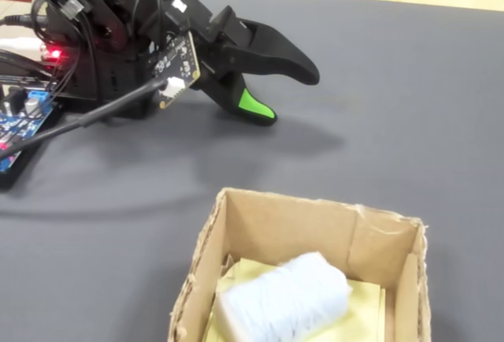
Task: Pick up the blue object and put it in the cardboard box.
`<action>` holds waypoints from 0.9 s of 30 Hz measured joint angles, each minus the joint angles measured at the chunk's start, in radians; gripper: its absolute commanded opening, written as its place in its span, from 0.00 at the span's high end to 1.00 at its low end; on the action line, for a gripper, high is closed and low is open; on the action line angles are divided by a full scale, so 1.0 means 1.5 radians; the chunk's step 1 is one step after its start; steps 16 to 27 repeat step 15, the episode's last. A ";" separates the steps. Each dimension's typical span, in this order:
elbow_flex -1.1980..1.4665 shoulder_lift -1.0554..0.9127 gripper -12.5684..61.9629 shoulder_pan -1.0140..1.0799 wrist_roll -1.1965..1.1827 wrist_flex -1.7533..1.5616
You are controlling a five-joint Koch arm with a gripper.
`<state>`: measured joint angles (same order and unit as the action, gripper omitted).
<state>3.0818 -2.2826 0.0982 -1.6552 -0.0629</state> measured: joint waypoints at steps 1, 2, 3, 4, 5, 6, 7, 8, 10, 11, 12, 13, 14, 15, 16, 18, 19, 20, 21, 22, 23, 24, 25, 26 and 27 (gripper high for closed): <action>0.000 0.000 0.38 0.001 -0.005 0.000; 0.000 0.001 0.38 0.002 -0.007 0.000; 0.000 0.001 0.38 0.003 -0.007 0.000; 0.000 0.001 0.38 0.004 -0.007 0.000; 0.000 0.000 0.38 0.004 -0.007 0.000; 0.000 0.001 0.38 0.004 -0.007 0.001; 0.000 0.000 0.38 0.004 -0.007 0.000; 0.000 0.000 0.38 0.004 -0.007 0.000; 0.000 0.000 0.38 0.004 -0.007 0.000; 0.000 0.001 0.38 0.004 -0.007 0.000; 0.000 0.000 0.38 0.004 -0.007 0.000; 0.000 0.000 0.38 0.004 -0.007 0.000; 0.000 0.000 0.38 0.004 -0.007 0.000; 0.000 0.000 0.38 0.004 -0.008 0.000; 0.000 0.000 0.38 0.004 -0.008 0.000; 0.000 0.000 0.38 0.004 -0.008 0.000; 0.000 0.000 0.38 0.004 -0.008 0.000; 0.000 0.000 0.38 0.004 -0.008 0.000; 0.000 0.000 0.38 0.004 -0.008 0.000; 0.000 0.000 0.38 0.004 -0.008 0.000; 0.000 0.000 0.38 0.004 -0.008 0.000; 0.000 0.000 0.38 0.004 -0.008 0.000; 0.000 0.000 0.38 0.004 -0.008 0.000; 0.000 0.000 0.38 0.004 -0.008 0.000; 0.000 0.000 0.38 0.004 -0.008 0.000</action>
